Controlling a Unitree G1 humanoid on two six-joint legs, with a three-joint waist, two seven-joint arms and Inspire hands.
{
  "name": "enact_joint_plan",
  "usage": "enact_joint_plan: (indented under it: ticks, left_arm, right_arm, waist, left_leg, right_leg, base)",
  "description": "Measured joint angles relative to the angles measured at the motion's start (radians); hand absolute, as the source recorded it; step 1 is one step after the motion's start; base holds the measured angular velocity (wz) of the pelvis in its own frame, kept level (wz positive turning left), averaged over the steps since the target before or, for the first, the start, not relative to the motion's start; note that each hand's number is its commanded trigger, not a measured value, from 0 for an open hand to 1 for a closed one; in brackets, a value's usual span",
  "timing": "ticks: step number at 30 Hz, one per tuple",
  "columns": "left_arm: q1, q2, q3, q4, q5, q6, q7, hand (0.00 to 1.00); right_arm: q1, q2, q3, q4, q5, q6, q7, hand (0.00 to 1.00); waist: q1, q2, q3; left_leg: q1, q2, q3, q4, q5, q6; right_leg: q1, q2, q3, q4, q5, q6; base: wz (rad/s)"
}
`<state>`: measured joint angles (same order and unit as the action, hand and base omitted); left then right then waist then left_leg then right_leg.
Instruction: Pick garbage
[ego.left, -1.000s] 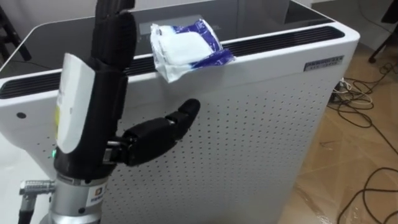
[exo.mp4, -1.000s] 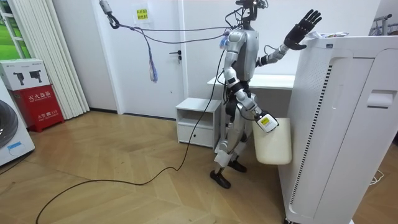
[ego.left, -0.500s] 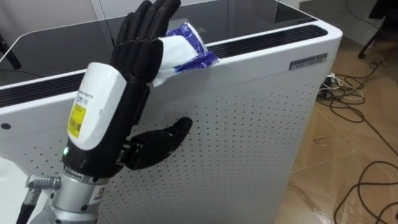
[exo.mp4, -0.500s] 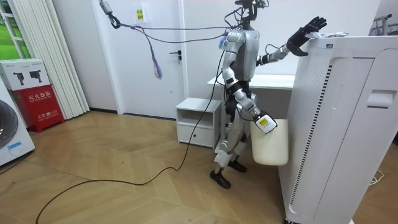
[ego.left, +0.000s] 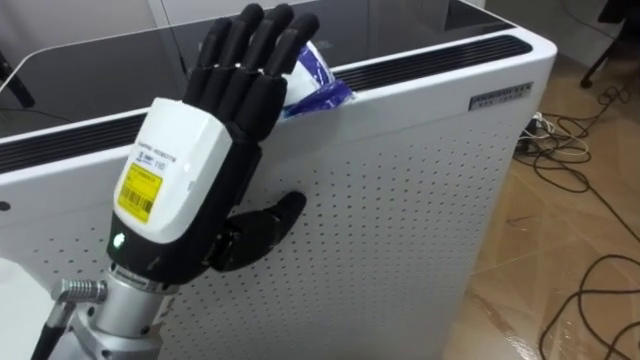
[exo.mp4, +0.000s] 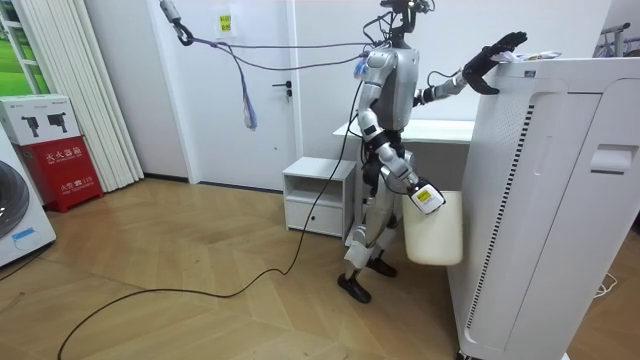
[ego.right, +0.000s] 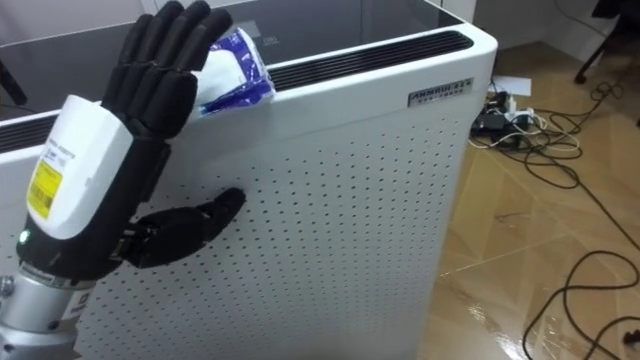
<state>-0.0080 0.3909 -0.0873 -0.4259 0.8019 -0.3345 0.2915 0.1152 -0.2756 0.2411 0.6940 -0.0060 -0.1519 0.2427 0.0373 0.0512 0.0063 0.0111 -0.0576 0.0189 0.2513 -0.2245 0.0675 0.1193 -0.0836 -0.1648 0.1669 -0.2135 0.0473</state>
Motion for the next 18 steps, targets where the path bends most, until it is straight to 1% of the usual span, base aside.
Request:
enact_joint_plan:
  ticks: [3, 8, 11, 18]
  left_arm:
    - [0.0, 0.0, 0.0, 0.0, 0.003, 0.002, 0.0, 0.0]
    - [0.0, 0.001, 0.006, 0.0, 0.055, 0.003, 0.002, 0.0]
    - [-0.001, 0.001, 0.008, -0.007, 0.055, 0.003, 0.002, 0.0]
    - [-0.024, 0.001, 0.01, -0.016, 0.057, -0.001, 0.006, 0.0]
  right_arm:
    - [0.008, 0.002, 0.0, 0.0, 0.0, 0.0, -0.011, 1.0]
    - [0.009, 0.003, 0.0, 0.001, 0.0, 0.0, -0.022, 1.0]
    - [0.012, 0.005, 0.0, 0.006, 0.0, 0.0, -0.024, 1.0]
    - [0.023, 0.008, -0.001, 0.006, 0.0, 0.0, -0.048, 1.0]
  waist:
    - [0.001, 0.0, 0.0]
    - [0.001, 0.0, 0.0]
    - [0.003, -0.001, 0.0005]
    - [0.022, -0.001, 0.0004]
  left_leg:
    - [0.002, 0.001, 0.001, 0.0, 0.0, 0.0]
    - [0.004, 0.002, -0.002, 0.0, 0.0, 0.0]
    - [0.009, 0.002, -0.002, 0.0, 0.001, 0.0]
    - [0.008, 0.002, -0.003, 0.0, 0.0, 0.0]
  right_leg:
    - [0.001, 0.0, 0.0, 0.0, 0.0, 0.0]
    - [0.004, 0.0, -0.002, 0.002, 0.0, -0.001]
    - [0.009, 0.0, -0.002, 0.001, 0.0, -0.001]
    - [0.008, 0.001, -0.001, 0.001, 0.0, -0.001]
  base:
    - [0.0]
    - [0.0]
    - [0.0]
    - [0.0]
